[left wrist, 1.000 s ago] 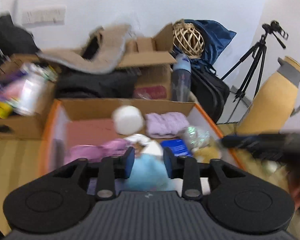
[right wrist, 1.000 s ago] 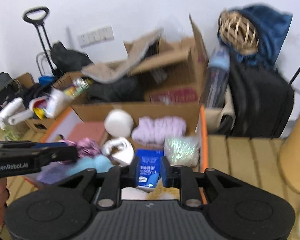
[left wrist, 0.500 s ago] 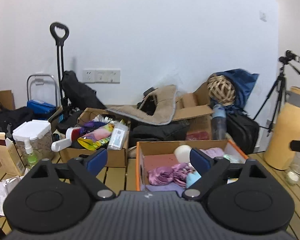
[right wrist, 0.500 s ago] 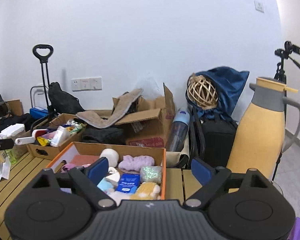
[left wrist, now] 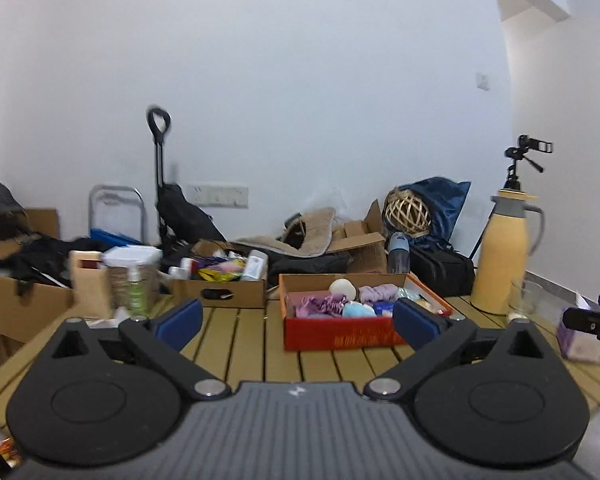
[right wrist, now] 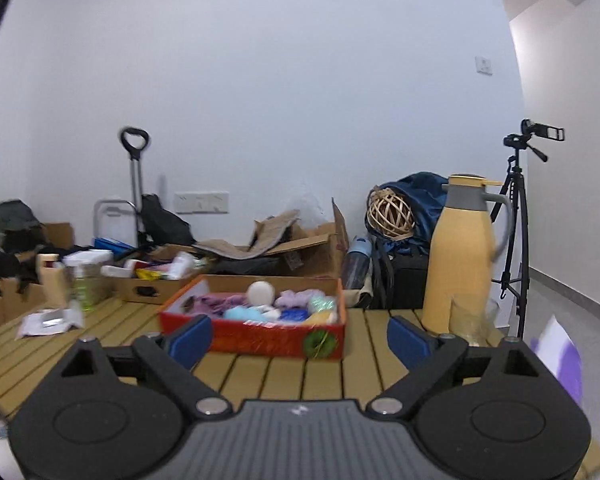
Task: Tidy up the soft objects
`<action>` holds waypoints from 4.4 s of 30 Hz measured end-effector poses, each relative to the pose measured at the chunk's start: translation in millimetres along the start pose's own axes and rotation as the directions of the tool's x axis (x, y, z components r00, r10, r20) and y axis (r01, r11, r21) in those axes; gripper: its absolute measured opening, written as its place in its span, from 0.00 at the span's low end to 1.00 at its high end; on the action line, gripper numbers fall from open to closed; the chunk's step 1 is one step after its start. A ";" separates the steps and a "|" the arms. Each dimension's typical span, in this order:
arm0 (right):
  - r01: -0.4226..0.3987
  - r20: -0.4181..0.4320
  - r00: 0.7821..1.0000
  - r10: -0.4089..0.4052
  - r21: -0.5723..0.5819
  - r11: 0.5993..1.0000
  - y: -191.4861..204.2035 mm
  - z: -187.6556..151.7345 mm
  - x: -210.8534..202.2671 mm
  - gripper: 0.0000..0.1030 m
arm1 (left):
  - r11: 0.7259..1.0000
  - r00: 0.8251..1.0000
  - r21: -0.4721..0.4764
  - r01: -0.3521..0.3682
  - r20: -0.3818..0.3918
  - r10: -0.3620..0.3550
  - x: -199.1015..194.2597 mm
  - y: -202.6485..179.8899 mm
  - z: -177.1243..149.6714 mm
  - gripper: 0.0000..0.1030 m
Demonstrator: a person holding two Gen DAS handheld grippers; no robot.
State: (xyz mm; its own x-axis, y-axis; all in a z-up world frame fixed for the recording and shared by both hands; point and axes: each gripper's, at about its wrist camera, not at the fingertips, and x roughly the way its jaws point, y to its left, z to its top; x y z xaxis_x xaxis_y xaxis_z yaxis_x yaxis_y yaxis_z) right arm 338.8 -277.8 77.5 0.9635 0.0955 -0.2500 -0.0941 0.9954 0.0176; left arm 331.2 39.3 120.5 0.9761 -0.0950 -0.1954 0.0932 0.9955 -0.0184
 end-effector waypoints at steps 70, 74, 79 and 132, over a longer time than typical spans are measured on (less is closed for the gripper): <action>-0.136 0.067 0.988 0.139 -0.048 0.989 75.8 -130.2 -299.5 1.00 | 0.999 0.994 0.020 -0.038 0.100 0.036 -312.0 -56.5 -136.2 1.00; -0.137 0.069 0.988 0.140 -0.048 0.989 75.1 -130.1 -299.5 1.00 | 0.999 0.994 0.020 -0.038 0.101 0.035 -311.9 -56.4 -136.5 1.00; -0.132 0.069 0.988 0.135 -0.047 0.990 74.9 -130.8 -299.6 1.00 | 0.999 0.994 0.020 -0.038 0.100 0.036 -311.8 -56.3 -136.6 1.00; -0.139 0.057 0.988 0.141 -0.046 0.989 72.9 -136.7 -298.1 1.00 | 0.999 0.994 0.026 -0.036 0.106 0.033 -313.6 -57.8 -139.9 1.00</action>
State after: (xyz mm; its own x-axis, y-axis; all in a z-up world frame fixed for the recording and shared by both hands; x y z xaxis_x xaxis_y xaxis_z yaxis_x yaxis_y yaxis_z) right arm 10.4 -234.6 21.0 0.9532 0.2353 -0.1898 -0.2383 0.9712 0.0071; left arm -7.7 11.6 45.6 0.9939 -0.0620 -0.0913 0.0635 0.9979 0.0144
